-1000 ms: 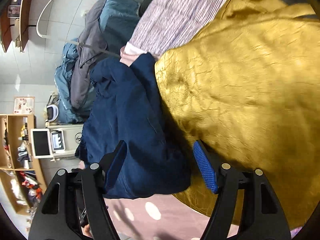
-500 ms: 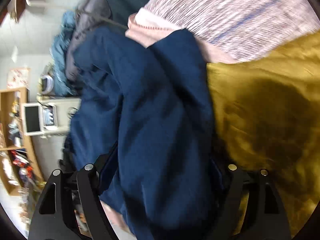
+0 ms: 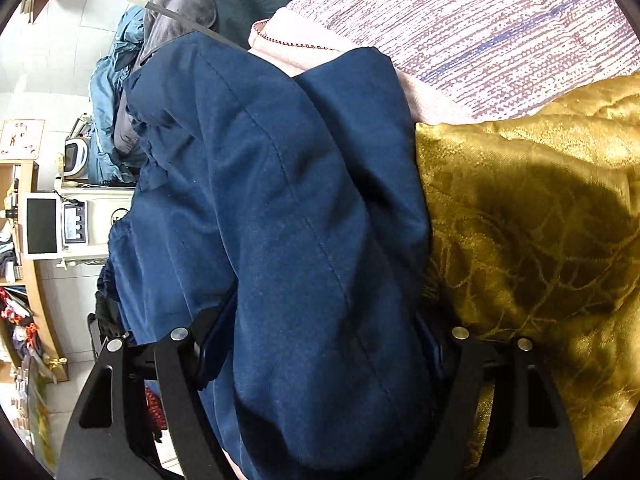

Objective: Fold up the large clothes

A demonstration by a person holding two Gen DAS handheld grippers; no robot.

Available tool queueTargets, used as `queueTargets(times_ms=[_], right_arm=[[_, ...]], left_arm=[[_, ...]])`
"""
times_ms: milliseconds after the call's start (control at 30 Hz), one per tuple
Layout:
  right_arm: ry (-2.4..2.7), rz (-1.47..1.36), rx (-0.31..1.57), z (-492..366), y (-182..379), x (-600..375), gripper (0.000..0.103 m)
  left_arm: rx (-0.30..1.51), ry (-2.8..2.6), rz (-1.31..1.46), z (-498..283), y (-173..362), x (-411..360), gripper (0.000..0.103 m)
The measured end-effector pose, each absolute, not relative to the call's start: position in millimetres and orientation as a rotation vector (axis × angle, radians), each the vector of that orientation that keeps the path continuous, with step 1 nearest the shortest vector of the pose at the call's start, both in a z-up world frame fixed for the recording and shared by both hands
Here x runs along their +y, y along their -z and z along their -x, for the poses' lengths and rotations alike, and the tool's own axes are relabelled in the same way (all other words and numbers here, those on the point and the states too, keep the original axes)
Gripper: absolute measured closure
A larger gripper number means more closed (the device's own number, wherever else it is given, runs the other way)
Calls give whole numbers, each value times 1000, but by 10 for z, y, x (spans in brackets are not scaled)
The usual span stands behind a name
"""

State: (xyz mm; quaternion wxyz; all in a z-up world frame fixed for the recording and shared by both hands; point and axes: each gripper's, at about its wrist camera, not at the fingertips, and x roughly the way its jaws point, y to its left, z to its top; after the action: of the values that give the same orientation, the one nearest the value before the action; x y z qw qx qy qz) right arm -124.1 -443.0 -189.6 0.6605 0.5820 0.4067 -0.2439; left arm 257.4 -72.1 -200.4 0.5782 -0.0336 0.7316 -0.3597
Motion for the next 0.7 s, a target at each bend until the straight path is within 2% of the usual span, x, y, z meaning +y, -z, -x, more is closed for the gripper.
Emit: queueTargets(times_ms=[67,133,200,267,300,367,400,567,700], right_arm=[[557,-1305,920,1233,1889,-4424,29],[557,-1296,918,1238,1902,-4425,29],[560,-1286,923,1228,1917,-4429,29],[570,-1270,941,1212,1929,-4420,30],[577,-1264,950,1213,1923,-4417,31],[604,-1244,981,1168,1902,-4407,41],[616,-1236,991,1180,1888,-4397,43],[700,-1110,1014,1058,1596,-4191,75],[677,-1058,944,1057,1209,-3892,81]], left_arm=[[1701,836,30,-2519,2001,-830,7],[1710,884,93,-2500,1963,-826,9],[1690,900,88,-2455,1906,-814,18],[1657,898,66,-2353,1809,-842,35],[1638,894,59,-2305,1755,-875,41],[1584,909,23,-2161,1567,-985,60],[1552,904,-17,-2070,1450,-1062,63],[1429,871,-110,-1658,941,-1321,72],[1359,931,-85,-1262,497,-1417,78]])
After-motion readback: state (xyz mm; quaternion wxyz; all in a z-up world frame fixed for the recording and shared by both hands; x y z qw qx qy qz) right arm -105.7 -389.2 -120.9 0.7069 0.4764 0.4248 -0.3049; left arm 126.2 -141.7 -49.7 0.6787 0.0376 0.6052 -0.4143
